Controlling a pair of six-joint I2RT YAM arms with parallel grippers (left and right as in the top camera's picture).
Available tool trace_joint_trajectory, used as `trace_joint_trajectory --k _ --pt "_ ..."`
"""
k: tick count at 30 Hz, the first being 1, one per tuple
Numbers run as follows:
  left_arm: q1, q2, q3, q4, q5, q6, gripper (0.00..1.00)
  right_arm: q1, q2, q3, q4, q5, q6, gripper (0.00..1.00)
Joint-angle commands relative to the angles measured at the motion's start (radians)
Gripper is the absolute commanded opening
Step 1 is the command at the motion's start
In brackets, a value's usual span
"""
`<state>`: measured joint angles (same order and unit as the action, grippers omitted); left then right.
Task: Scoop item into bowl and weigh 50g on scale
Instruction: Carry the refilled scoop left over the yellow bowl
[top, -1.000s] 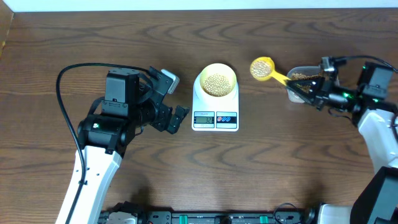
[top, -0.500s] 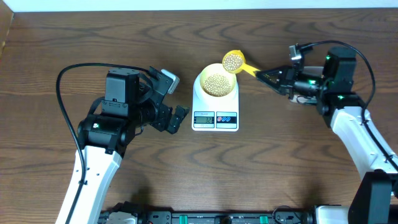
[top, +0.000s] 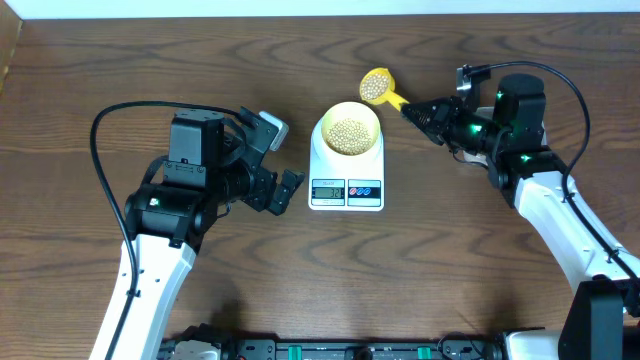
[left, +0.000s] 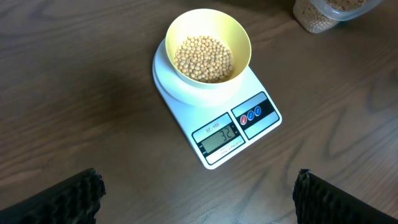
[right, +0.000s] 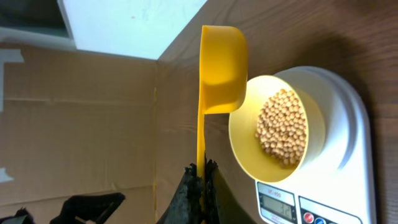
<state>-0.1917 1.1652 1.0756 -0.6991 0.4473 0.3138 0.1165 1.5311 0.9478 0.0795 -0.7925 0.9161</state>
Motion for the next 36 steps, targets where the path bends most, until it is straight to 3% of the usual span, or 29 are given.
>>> trace_joint_trajectory --k 1,5,10,14,22,36 --pt "0.0 0.004 0.006 0.0 0.011 -0.005 1.0 0.016 0.001 0.004 0.004 0.027 -0.055 0.01" --pt "0.0 0.004 0.006 0.0 0.011 -0.005 1.0 0.029 0.001 0.004 0.0 0.027 -0.08 0.01" --pt "0.0 0.004 0.006 0.0 0.011 -0.005 1.0 0.069 0.001 0.004 -0.039 0.031 -0.335 0.01" --pt "0.0 0.004 0.006 0.0 0.011 -0.005 1.0 0.092 0.001 0.004 -0.074 0.036 -0.404 0.01" --pt "0.0 0.004 0.006 0.0 0.011 -0.005 1.0 0.095 0.001 0.004 -0.096 0.115 -0.42 0.01" --pt "0.0 0.004 0.006 0.0 0.011 -0.005 1.0 0.102 0.001 0.004 -0.099 0.132 -0.597 0.01"
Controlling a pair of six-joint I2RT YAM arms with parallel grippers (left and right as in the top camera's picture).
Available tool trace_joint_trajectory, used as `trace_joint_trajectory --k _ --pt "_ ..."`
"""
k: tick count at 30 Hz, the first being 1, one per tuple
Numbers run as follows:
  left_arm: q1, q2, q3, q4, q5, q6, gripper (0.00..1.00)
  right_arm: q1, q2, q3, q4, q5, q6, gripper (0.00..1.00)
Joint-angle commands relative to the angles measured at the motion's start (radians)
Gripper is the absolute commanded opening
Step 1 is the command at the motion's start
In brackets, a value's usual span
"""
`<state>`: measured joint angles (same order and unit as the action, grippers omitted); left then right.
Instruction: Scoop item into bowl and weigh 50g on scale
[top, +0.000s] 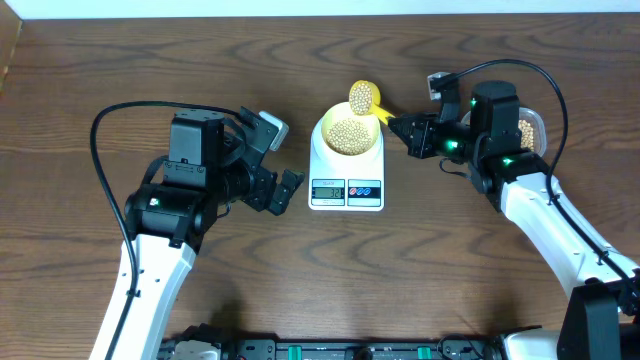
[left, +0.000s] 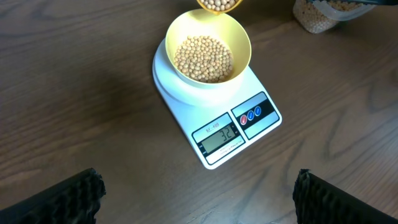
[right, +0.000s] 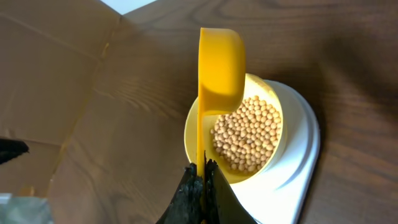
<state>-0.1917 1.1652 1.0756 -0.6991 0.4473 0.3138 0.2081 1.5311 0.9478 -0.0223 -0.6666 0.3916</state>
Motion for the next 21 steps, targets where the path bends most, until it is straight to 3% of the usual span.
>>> trace_joint_trajectory --k 1,7,21 --pt "0.0 0.004 0.006 0.0 0.011 -0.005 1.0 0.014 0.001 0.004 0.003 0.007 -0.08 0.01" --pt "0.0 0.004 0.006 0.0 0.011 -0.005 1.0 0.05 0.001 0.004 0.003 0.012 -0.214 0.01" --pt "0.0 0.004 0.006 0.0 0.011 -0.005 1.0 0.062 0.001 0.004 0.0 0.043 -0.262 0.01"
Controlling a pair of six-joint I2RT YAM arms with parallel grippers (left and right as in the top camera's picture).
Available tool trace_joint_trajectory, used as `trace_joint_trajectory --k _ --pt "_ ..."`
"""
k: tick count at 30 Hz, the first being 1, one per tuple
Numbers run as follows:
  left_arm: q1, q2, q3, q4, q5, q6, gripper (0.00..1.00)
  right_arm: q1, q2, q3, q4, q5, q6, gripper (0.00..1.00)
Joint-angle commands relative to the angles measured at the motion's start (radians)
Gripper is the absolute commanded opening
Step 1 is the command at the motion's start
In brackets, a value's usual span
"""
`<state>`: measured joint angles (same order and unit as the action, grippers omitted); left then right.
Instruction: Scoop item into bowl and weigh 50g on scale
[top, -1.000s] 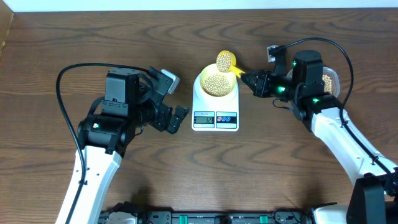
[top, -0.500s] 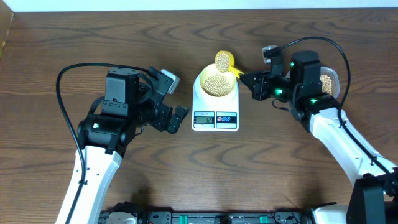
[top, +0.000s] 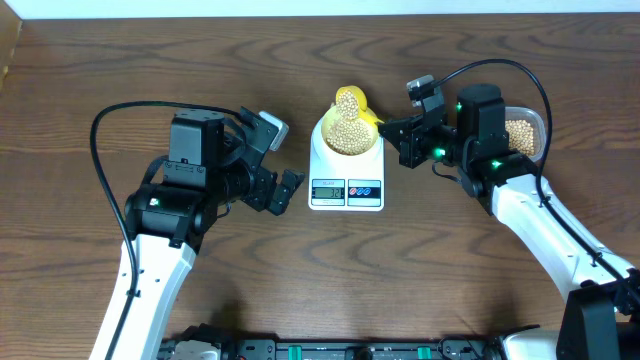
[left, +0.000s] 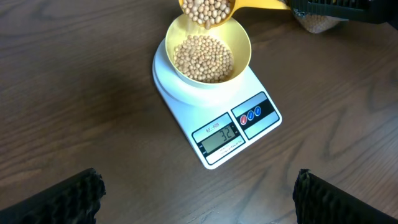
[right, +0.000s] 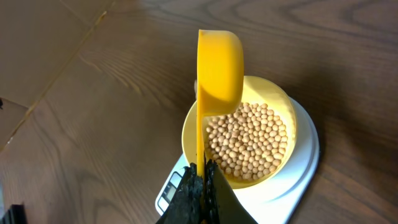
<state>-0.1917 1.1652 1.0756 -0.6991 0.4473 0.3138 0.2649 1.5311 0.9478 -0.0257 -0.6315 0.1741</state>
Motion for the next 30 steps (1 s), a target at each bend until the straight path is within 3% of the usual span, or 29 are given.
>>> trace_joint_trajectory --k 1,30 --pt "0.0 0.004 0.006 0.0 0.011 -0.005 1.0 0.005 0.001 0.004 0.003 0.014 -0.045 0.01" --pt "0.0 0.004 0.006 0.0 0.011 -0.005 1.0 0.005 0.001 0.004 -0.003 0.085 -0.086 0.01"
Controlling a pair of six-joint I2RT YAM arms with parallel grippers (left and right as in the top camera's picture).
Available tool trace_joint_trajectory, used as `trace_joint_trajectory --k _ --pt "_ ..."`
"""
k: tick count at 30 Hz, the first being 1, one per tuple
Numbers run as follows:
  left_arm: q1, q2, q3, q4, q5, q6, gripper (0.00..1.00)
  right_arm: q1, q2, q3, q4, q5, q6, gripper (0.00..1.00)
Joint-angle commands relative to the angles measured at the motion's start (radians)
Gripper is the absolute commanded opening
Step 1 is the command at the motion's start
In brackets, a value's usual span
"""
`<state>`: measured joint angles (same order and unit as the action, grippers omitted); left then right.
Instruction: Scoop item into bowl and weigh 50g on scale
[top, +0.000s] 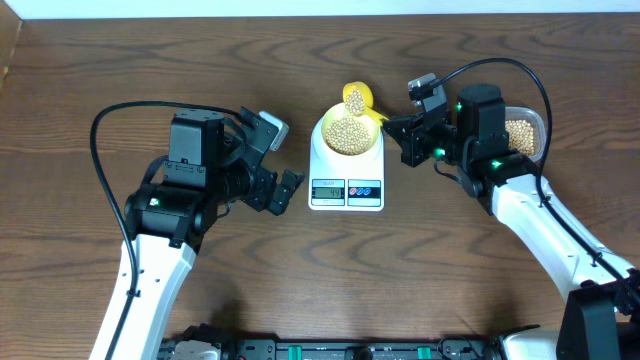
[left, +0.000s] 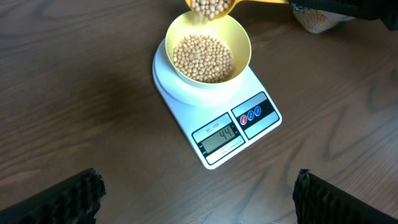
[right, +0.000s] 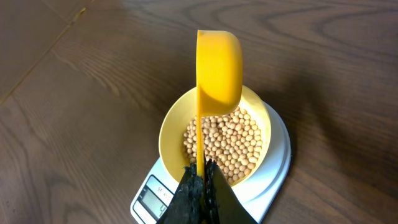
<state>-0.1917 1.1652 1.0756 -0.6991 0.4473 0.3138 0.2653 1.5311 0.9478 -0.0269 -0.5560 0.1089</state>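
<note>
A yellow bowl (top: 347, 131) of tan beans sits on the white scale (top: 346, 190), whose display (left: 219, 137) reads 44. My right gripper (right: 202, 177) is shut on the handle of a yellow scoop (right: 219, 68), also seen from above (top: 356, 97), tilted over the bowl's far rim with beans still in it (left: 211, 7). My left gripper (left: 198, 196) hangs open left of the scale (left: 214, 109), holding nothing, its pads (left: 62, 198) at the frame's lower corners.
A clear container of beans (top: 523, 130) stands at the right behind my right arm, partly hidden. Cables arc over both arms. The dark wood table's far edge (top: 320, 16) meets a white wall.
The scale reading has gone from 32 to 44 and the bowl holds more beans. The scoop is a little further back over the bowl's far rim.
The filled scoop was first held right of and behind the bowl, scale at 32. It then stood at the bowl's far rim, then over the bowl and tilted. Now beans have dropped in and the scale reads 44. My left arm stayed put.
</note>
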Motion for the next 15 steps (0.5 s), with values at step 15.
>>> trace_joint_trajectory --k 15 --pt "0.0 0.004 0.006 0.0 0.011 -0.005 1.0 0.005 0.001 0.004 -0.012 0.027 -0.022 0.01"
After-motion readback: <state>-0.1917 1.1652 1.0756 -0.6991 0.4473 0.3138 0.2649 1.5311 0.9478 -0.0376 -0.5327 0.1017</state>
